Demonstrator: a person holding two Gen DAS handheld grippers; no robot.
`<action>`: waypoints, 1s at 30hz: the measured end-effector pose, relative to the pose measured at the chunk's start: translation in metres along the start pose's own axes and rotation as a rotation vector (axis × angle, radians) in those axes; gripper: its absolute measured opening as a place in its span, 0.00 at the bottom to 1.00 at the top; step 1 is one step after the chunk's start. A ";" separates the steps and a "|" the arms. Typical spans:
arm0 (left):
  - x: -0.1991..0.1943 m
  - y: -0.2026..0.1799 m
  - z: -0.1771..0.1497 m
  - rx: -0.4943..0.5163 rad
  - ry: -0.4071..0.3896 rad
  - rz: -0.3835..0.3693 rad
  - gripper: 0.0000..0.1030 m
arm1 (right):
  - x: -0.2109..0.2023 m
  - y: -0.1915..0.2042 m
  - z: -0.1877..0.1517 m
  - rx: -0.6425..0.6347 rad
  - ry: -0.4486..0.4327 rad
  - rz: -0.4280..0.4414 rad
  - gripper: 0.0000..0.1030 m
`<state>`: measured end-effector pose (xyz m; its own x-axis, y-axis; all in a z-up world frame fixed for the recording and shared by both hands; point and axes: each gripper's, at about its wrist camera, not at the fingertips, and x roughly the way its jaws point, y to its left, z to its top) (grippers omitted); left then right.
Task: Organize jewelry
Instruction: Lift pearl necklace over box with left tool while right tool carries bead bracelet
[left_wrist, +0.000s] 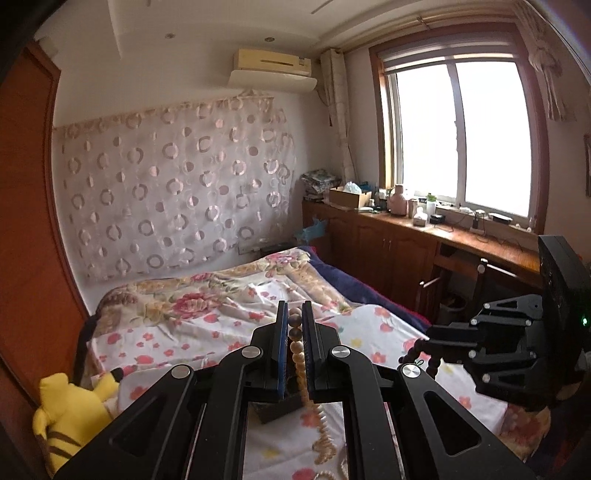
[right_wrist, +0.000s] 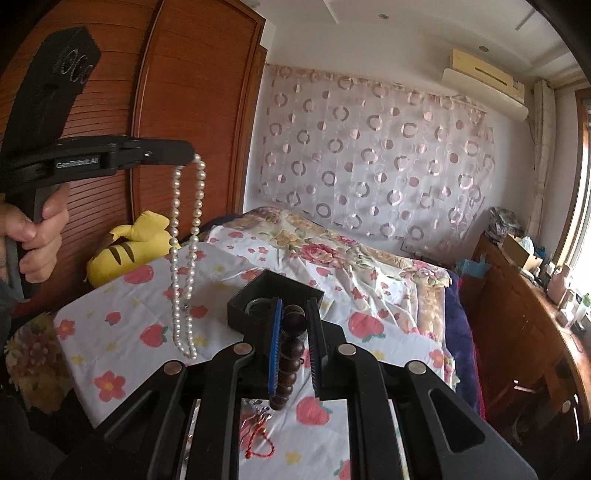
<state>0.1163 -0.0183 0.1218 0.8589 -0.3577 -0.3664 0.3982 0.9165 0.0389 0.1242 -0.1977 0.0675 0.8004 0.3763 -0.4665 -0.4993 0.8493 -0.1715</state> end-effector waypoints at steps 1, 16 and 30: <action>0.007 0.003 0.001 -0.007 0.002 0.000 0.06 | 0.003 -0.001 0.002 -0.003 0.001 -0.001 0.15; 0.108 0.043 0.001 -0.080 0.080 -0.004 0.07 | 0.068 -0.023 0.033 -0.002 0.005 0.048 0.15; 0.175 0.072 -0.062 -0.117 0.226 -0.008 0.07 | 0.166 -0.034 0.029 0.023 0.076 0.107 0.15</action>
<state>0.2750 -0.0033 0.0026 0.7568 -0.3283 -0.5652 0.3537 0.9329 -0.0682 0.2838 -0.1531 0.0207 0.7150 0.4374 -0.5454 -0.5724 0.8142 -0.0974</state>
